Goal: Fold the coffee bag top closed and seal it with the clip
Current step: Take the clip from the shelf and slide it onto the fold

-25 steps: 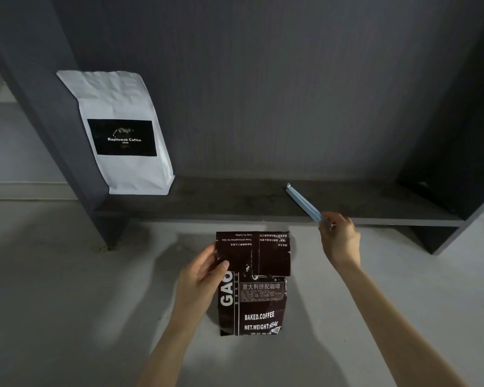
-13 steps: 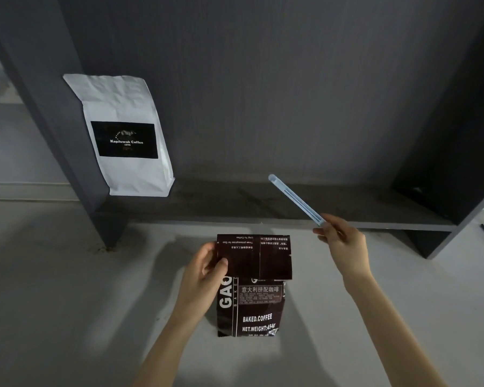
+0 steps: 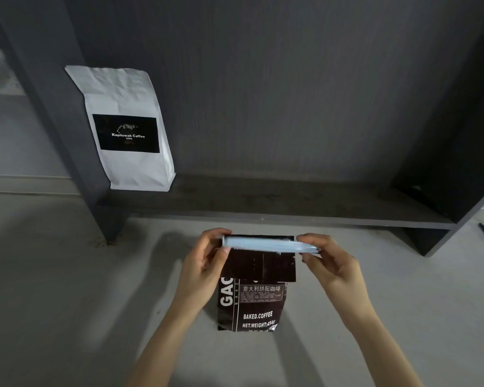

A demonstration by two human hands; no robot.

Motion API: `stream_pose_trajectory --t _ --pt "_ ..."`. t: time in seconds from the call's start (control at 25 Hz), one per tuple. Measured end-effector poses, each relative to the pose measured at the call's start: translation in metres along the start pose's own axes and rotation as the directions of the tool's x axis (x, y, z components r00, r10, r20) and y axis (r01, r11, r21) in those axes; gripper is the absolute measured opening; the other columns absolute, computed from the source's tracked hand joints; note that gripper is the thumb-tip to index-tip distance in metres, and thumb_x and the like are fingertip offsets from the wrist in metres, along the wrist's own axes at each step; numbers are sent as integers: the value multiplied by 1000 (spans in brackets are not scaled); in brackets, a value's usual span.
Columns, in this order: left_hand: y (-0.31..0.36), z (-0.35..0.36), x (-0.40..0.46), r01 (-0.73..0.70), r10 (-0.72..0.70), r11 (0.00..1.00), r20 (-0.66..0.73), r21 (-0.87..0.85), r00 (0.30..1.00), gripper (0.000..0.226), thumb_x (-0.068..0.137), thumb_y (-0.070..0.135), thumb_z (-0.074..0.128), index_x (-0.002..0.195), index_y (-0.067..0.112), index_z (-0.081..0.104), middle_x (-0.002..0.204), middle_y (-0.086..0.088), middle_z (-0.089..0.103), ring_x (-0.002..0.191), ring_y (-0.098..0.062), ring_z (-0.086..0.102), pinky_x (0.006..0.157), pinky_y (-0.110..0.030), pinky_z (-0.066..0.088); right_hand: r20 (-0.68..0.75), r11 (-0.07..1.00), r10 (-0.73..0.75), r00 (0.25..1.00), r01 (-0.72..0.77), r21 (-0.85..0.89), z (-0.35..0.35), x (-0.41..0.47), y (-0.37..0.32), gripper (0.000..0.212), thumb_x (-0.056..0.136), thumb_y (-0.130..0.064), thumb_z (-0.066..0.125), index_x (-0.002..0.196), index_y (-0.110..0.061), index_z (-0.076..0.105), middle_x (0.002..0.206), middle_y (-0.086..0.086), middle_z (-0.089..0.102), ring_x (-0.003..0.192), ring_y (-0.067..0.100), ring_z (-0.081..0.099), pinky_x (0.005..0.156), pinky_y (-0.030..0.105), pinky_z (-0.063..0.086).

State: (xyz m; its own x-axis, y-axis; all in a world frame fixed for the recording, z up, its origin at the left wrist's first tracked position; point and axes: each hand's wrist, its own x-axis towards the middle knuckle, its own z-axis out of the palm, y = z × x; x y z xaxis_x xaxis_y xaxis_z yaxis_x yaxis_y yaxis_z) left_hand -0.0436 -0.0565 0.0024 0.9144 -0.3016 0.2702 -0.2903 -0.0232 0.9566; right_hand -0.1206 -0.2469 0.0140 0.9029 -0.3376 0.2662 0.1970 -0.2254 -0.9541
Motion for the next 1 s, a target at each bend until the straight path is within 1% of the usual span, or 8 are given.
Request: stream_pose_trajectory --t 0.16,0.28,0.36,0.44,0.52,0.6,0.8,1.0 --pt "2 -2 -1 4 -5 1000 -10 -21 1000 32 84 -1 52 95 29 52 71 6 56 60 3 53 59 -7 42 -49 994 -79 996 75 -73 2 -3 3 50 77 12 56 80 -36 65 85 -29 64 86 -4 60 73 3 43" --pt "4 0 -2 6 -7 1000 -27 -22 1000 26 83 -1 52 85 24 48 71 4 53 55 3 50 55 -7 39 -93 983 -141 986 128 -133 5 -5 4 56 77 8 59 79 -48 64 88 -32 62 89 -2 60 76 4 44" --pt "3 3 -2 14 -15 1000 -56 -21 998 27 83 -4 52 83 22 45 70 3 49 53 3 49 52 -8 39 -102 965 -196 975 174 -196 9 -5 4 52 77 6 60 82 -46 63 93 -28 61 92 2 60 77 6 45" --pt "3 2 -1 34 -38 998 -87 -55 995 26 82 -3 53 83 22 44 76 4 55 60 6 55 58 -6 43 -109 950 -236 966 205 -236 12 -5 5 47 77 5 61 84 -42 63 95 -25 59 92 5 60 77 7 46" --pt "3 1 -1 31 -33 999 -75 -34 997 20 83 1 54 83 19 46 82 2 60 69 7 58 65 -5 44 -125 946 -244 962 208 -250 11 -5 7 46 77 5 61 84 -39 64 95 -23 58 91 6 59 76 7 46" --pt "1 0 -1 18 -17 1000 -41 7 999 12 84 6 55 80 15 48 78 0 58 68 4 56 65 -6 42 -140 941 -249 958 205 -270 9 -5 8 43 77 4 62 89 -38 62 95 -23 56 91 5 58 75 7 46" --pt "3 -3 -3 -9 11 997 -26 77 1000 13 75 39 57 74 28 50 70 21 61 69 5 56 67 -5 40 -144 931 -268 953 218 -293 6 -4 10 46 74 10 61 89 -34 62 94 -28 55 90 4 57 77 7 46" --pt "11 5 -2 -46 68 972 -88 232 994 24 89 18 47 66 24 50 49 28 56 49 11 48 52 -3 34 -115 901 -282 952 222 -372 0 -6 9 48 73 12 61 91 -32 59 95 -24 53 92 0 55 77 4 45"
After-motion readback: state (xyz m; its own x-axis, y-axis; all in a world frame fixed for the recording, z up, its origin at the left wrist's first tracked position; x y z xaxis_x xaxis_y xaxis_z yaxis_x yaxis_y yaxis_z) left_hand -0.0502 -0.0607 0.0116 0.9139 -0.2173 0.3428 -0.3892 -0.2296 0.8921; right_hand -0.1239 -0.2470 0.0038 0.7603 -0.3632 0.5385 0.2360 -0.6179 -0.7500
